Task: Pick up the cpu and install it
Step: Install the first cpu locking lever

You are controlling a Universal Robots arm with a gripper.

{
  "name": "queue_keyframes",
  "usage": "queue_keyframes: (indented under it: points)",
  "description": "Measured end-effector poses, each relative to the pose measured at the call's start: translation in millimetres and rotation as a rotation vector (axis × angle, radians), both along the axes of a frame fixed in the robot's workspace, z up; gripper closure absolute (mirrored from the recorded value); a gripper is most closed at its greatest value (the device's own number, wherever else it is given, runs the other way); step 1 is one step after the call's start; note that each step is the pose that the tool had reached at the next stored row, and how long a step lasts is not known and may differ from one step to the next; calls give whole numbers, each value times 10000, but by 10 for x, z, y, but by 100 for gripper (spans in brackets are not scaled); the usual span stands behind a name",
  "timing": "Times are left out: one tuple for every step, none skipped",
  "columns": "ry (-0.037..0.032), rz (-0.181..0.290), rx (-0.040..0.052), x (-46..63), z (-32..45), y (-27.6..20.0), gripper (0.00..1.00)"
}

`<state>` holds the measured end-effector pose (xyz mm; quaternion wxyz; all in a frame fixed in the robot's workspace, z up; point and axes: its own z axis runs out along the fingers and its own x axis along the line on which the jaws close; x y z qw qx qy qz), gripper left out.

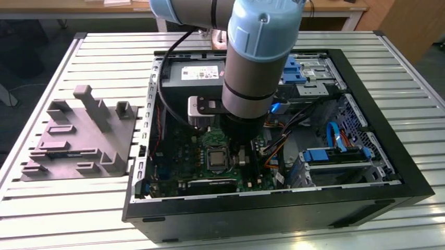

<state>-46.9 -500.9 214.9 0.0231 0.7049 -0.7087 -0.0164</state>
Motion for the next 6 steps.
queue_keyframes:
  points:
    - [0, 0, 2, 0, 30, 0, 89]
    - [-1, 0, 3, 0, 30, 0, 89]
    - [0, 0, 1, 0, 33, 0, 89]
    - [0, 0, 1, 0, 35, 0, 89]
    - [0, 0, 1, 0, 36, 0, 89]
    - [0, 0, 1, 0, 36, 0, 89]
